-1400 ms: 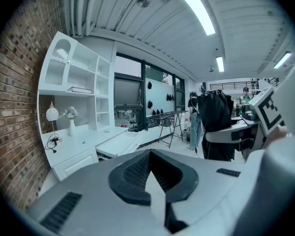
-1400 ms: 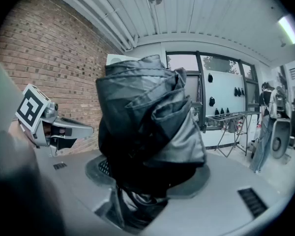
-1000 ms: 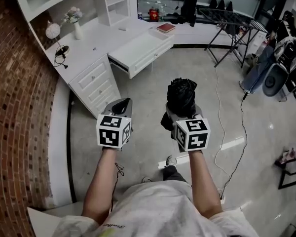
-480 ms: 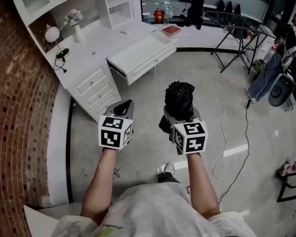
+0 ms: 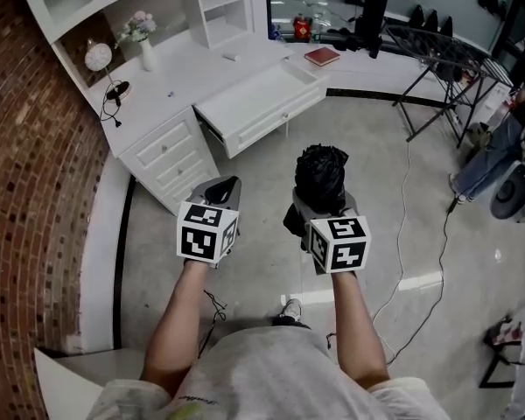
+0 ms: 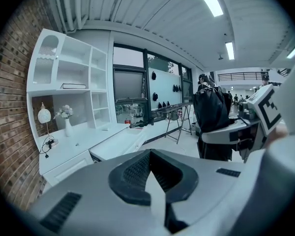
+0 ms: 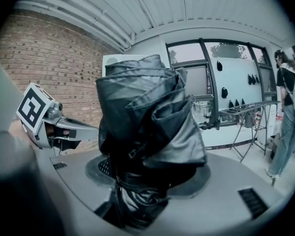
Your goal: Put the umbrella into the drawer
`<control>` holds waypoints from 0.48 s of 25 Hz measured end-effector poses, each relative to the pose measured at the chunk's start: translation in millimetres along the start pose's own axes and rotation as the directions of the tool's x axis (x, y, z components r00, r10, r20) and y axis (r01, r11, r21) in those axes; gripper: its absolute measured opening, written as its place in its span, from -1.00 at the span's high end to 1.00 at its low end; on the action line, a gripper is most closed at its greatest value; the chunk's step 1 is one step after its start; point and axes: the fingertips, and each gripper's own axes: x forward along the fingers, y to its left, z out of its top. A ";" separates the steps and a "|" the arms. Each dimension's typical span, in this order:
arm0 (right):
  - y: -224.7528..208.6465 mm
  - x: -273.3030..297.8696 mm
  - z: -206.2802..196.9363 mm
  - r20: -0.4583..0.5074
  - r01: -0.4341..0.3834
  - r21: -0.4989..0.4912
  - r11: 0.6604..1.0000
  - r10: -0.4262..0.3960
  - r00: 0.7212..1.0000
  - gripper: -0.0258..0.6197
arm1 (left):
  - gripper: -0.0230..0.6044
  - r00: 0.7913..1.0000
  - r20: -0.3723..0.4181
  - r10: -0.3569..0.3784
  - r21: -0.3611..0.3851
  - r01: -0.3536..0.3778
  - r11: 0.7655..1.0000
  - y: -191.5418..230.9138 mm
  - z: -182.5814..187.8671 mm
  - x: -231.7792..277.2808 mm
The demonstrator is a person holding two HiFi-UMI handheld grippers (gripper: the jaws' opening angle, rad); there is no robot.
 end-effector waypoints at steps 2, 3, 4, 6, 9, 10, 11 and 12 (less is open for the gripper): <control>-7.8 5.3 1.8 -0.001 -0.012 0.002 1.000 0.012 1.000 0.14 | 0.94 1.000 -0.004 0.011 -0.004 -0.011 1.000 -0.6 2.4 7.1; -11.1 7.6 2.4 -0.002 -0.019 0.001 1.000 0.019 1.000 0.14 | 0.94 1.000 -0.007 0.018 -0.008 -0.018 1.000 -0.4 3.0 10.2; -14.1 9.6 3.0 -0.003 -0.025 0.000 1.000 0.025 1.000 0.14 | 0.94 1.000 -0.010 0.023 -0.014 -0.024 1.000 -0.3 3.6 13.2; -19.9 12.8 3.9 -0.006 -0.036 -0.003 0.999 0.036 0.999 0.14 | 0.94 0.999 -0.014 0.032 -0.023 -0.032 0.999 -1.9 5.2 18.7; -27.6 17.0 5.1 -0.011 -0.055 -0.004 0.998 0.055 0.998 0.14 | 0.94 0.999 -0.018 0.042 -0.026 -0.042 0.999 -6.1 9.2 27.0; -30.1 18.1 5.4 -0.013 -0.062 -0.006 0.998 0.062 0.998 0.14 | 0.94 0.999 -0.019 0.045 -0.028 -0.045 0.999 -7.8 10.8 30.1; -32.6 18.8 5.4 -0.016 -0.069 -0.010 0.998 0.069 0.997 0.14 | 0.94 0.999 -0.019 0.048 -0.031 -0.049 0.998 -9.6 12.2 33.0; -35.3 19.2 5.4 -0.017 -0.076 -0.013 0.997 0.076 0.997 0.14 | 0.94 0.998 -0.018 0.053 -0.035 -0.053 0.998 -11.7 13.5 35.6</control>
